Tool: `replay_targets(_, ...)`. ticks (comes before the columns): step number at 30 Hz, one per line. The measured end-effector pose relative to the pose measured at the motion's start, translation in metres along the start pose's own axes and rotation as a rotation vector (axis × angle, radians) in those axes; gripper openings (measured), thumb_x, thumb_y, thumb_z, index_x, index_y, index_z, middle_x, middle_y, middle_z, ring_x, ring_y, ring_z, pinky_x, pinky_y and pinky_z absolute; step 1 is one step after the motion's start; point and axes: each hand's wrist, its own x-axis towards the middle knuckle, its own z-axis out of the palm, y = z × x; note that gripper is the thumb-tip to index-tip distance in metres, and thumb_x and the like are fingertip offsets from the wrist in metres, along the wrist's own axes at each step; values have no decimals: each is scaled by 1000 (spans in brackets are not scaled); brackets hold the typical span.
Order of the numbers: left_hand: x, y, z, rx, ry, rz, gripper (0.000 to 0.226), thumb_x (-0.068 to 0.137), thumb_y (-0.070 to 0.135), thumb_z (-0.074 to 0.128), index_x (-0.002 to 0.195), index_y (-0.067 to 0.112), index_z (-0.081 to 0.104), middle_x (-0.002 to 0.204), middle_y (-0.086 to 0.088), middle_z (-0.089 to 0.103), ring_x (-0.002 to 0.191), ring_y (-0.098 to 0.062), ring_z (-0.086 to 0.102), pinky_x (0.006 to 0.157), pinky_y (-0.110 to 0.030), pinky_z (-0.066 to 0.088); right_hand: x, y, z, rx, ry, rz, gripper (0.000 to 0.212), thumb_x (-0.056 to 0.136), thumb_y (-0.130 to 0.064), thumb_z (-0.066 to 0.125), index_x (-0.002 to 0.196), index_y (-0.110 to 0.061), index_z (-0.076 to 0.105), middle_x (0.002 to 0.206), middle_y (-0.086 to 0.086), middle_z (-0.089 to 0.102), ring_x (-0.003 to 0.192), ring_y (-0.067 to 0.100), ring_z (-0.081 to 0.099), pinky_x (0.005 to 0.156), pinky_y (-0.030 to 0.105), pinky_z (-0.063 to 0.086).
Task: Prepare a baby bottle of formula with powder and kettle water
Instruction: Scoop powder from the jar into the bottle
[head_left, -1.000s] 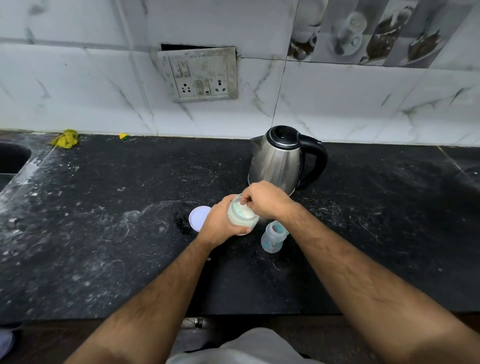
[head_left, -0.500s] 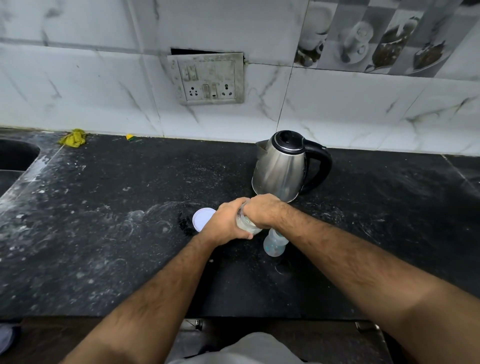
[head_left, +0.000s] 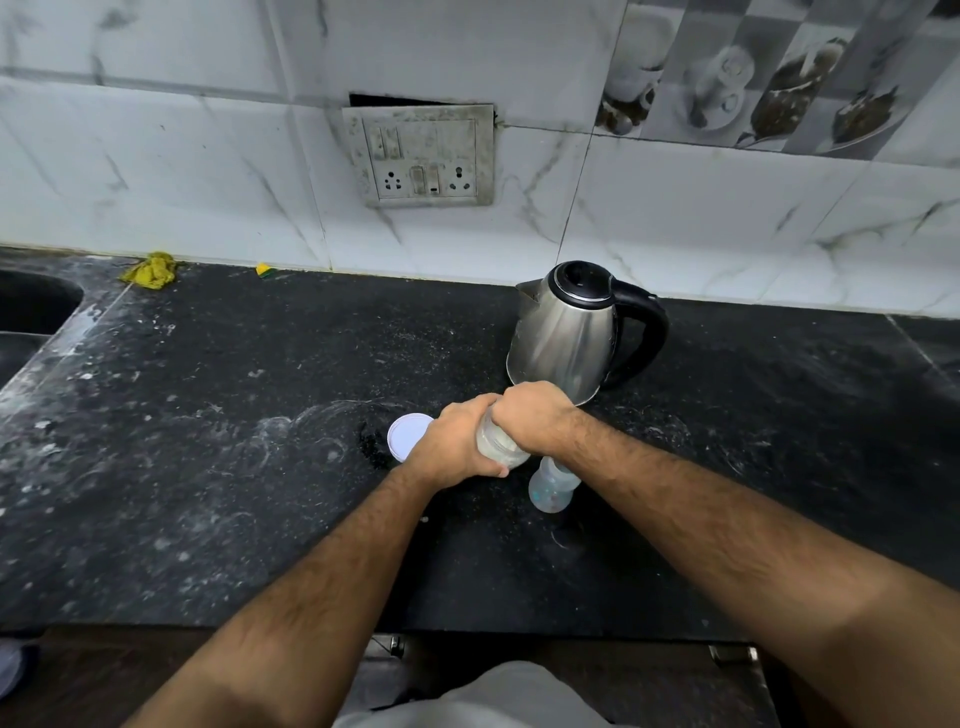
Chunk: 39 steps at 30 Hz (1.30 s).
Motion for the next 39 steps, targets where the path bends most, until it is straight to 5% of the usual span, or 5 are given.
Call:
replay_targets(16,-1,1,-3,-32,26,-8,92,55,28,91,136,28,47,119,11,65,107,-9,56,95,-35,48,-11,5,5,-48,110,-113,23,91,-10,60,114,-11,66,112,4,62,93,25,65,61,33,44)
replay_targets(21,-1,3,-3,-20,11,-10,88,53,28,91,131,32,49,112,13,65,107,-12,58,93,-38,50,-11,7,-1,-38,53,-79,17,90,-10,59,104,-13,68,84,0,62,81,23,64,59,33,42)
replay_targets(25,-1,4,-4,-22,3,-16,90,53,28,92,133,31,48,114,11,65,108,-13,58,96,-41,49,-13,11,-5,-72,36,-115,14,91,-9,58,101,-10,67,94,3,68,89,25,67,61,32,43)
replay_targets(31,0,6,-5,-5,-11,-7,92,52,29,91,133,32,48,116,11,65,112,-15,57,97,-42,49,-15,7,-5,-104,22,-156,9,86,-4,59,89,-11,65,63,-4,37,72,22,50,61,32,41)
replay_targets(39,1,10,-6,-7,-26,7,88,51,23,91,129,32,51,113,11,67,105,-13,61,94,-41,51,-12,6,2,-72,3,-166,14,87,-6,58,78,-15,53,62,-6,37,70,21,51,61,32,42)
